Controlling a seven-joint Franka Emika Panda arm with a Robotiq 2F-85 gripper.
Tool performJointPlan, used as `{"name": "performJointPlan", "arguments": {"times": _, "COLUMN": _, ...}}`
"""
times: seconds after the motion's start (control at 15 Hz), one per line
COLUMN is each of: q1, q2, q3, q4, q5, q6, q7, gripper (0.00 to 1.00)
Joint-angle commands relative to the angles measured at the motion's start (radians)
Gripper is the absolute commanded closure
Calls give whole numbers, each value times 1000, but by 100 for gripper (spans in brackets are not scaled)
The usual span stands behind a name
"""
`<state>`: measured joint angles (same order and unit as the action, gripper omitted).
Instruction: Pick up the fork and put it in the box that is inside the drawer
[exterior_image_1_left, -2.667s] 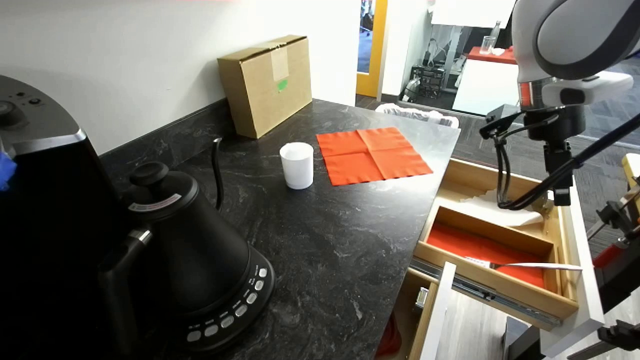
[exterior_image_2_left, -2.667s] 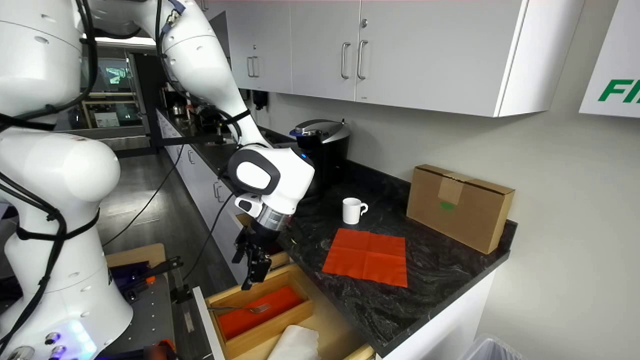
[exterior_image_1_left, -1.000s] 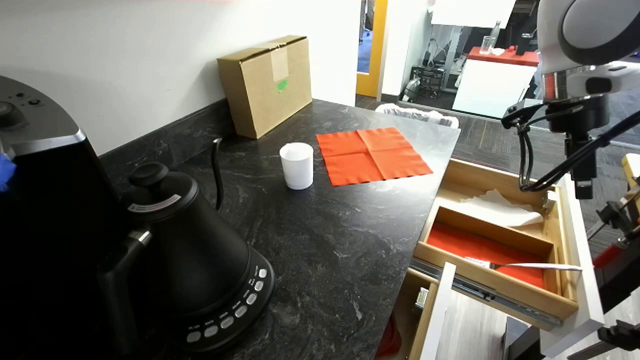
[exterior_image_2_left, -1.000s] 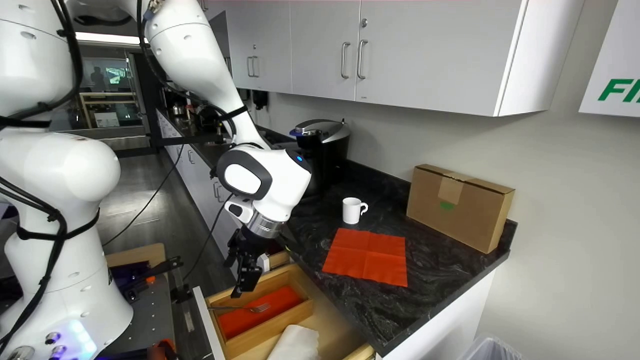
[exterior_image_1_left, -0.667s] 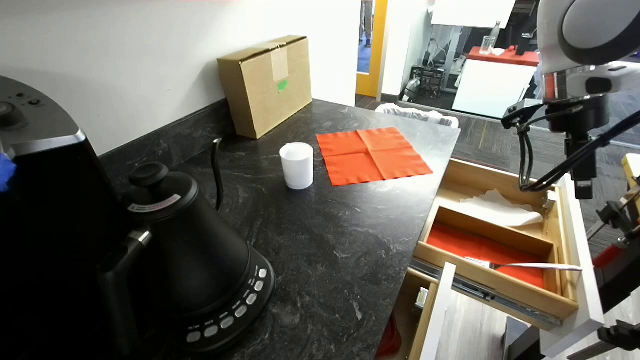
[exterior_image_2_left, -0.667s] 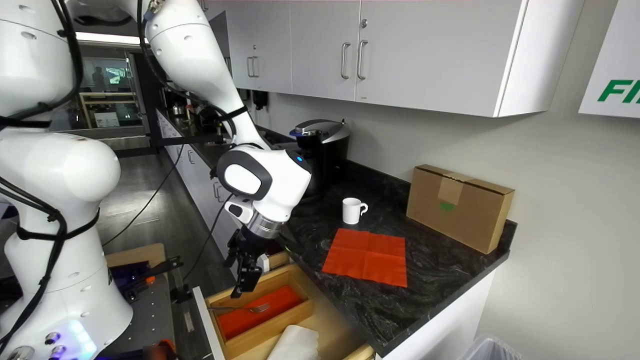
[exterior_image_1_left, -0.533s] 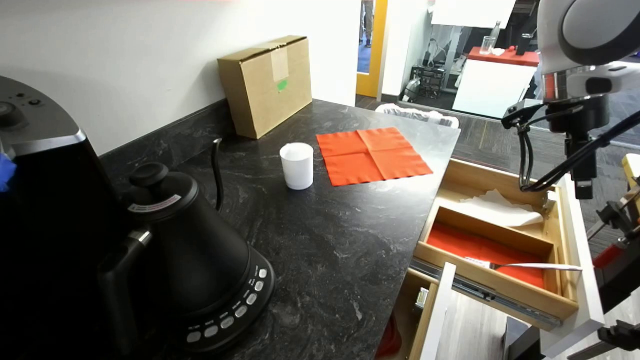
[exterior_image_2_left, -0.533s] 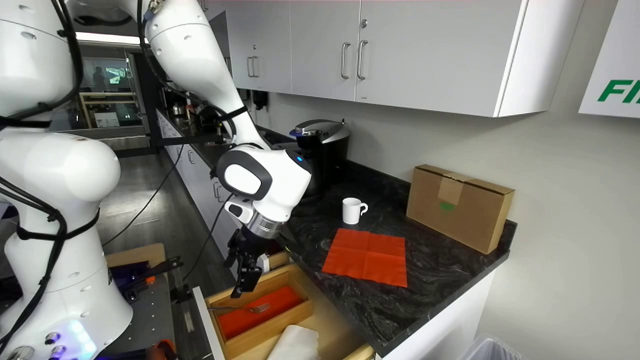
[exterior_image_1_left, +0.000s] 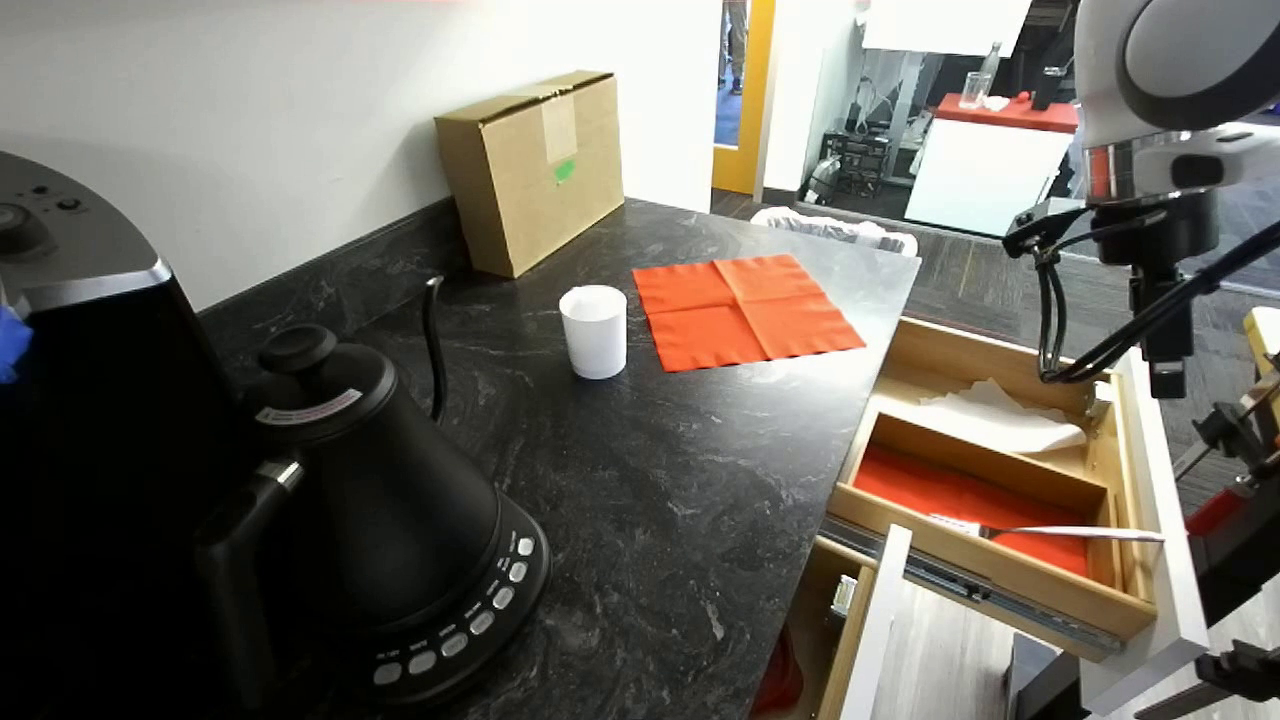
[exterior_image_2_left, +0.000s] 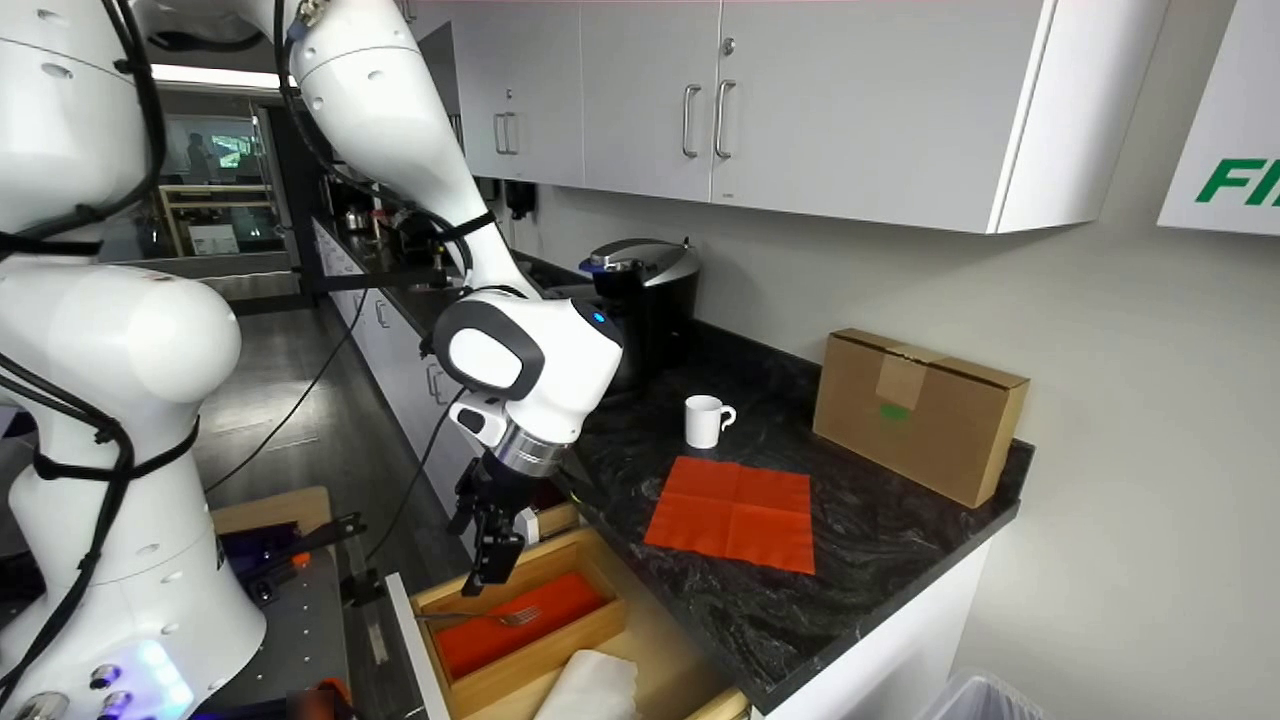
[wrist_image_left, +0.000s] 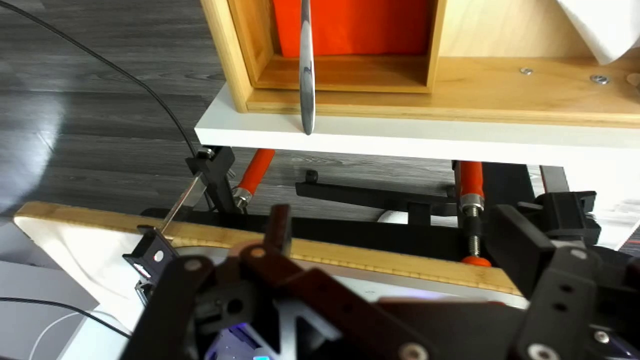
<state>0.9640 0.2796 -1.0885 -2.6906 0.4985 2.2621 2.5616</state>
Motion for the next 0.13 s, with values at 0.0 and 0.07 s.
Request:
{"name": "performJointPlan", "arguments": {"times": 0.0, "q1": 0, "q2": 0, "q3": 0, "q4": 0, "q5": 0, "q6": 0, "q7": 0, "gripper": 0}}
{"name": "performJointPlan", "arguments": {"times": 0.07, "q1": 0, "q2": 0, "q3": 0, "q4": 0, "q5": 0, "q6": 0, "q7": 0, "gripper": 0}}
